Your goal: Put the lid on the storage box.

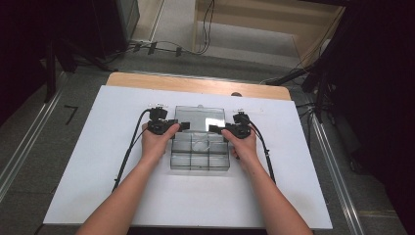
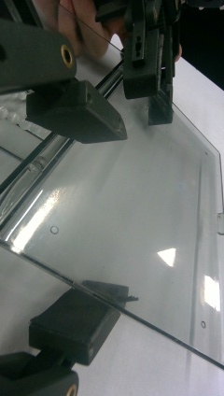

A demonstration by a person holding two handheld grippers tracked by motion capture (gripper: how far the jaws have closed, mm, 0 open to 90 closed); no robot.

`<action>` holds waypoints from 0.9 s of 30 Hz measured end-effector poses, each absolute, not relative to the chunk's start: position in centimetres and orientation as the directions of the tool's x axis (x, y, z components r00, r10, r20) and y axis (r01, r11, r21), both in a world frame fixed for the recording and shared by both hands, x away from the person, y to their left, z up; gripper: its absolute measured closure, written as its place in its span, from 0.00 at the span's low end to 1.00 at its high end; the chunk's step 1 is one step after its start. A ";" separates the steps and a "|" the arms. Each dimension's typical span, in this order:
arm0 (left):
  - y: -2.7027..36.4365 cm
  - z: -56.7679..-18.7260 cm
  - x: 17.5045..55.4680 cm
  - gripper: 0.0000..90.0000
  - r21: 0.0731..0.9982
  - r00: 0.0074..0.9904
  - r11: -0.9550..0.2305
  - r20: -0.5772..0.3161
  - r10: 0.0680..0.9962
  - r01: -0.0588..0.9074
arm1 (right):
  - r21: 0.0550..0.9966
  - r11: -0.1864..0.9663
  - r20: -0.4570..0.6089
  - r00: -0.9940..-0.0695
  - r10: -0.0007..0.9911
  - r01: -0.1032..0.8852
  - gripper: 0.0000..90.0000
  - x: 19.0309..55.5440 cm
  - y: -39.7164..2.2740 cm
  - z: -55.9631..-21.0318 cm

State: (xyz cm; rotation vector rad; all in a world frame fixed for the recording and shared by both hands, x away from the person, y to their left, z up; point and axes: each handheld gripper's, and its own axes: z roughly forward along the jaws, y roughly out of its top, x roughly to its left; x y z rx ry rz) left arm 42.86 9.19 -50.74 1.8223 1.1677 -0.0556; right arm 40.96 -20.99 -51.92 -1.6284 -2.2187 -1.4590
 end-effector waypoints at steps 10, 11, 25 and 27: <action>9.5 -49.9 42.7 0.48 0.712 0.565 -0.104 -0.451 0.691 0.695 | 0.695 0.024 0.474 -0.483 0.736 0.719 0.36 40.6 -21.3 -51.3; 9.5 -49.8 42.6 0.49 0.717 0.569 -0.103 -0.448 0.689 0.689 | 0.701 0.023 0.470 -0.486 0.737 0.713 0.37 40.6 -21.4 -51.2; 10.1 -48.5 41.8 0.67 0.793 0.626 -0.095 -0.395 0.672 0.602 | 0.774 0.010 0.421 -0.527 0.738 0.633 0.64 39.4 -22.4 -50.0; 10.1 -48.5 41.6 0.68 0.800 0.634 -0.096 -0.390 0.667 0.593 | 0.783 0.010 0.420 -0.541 0.729 0.621 0.67 39.2 -22.6 -49.9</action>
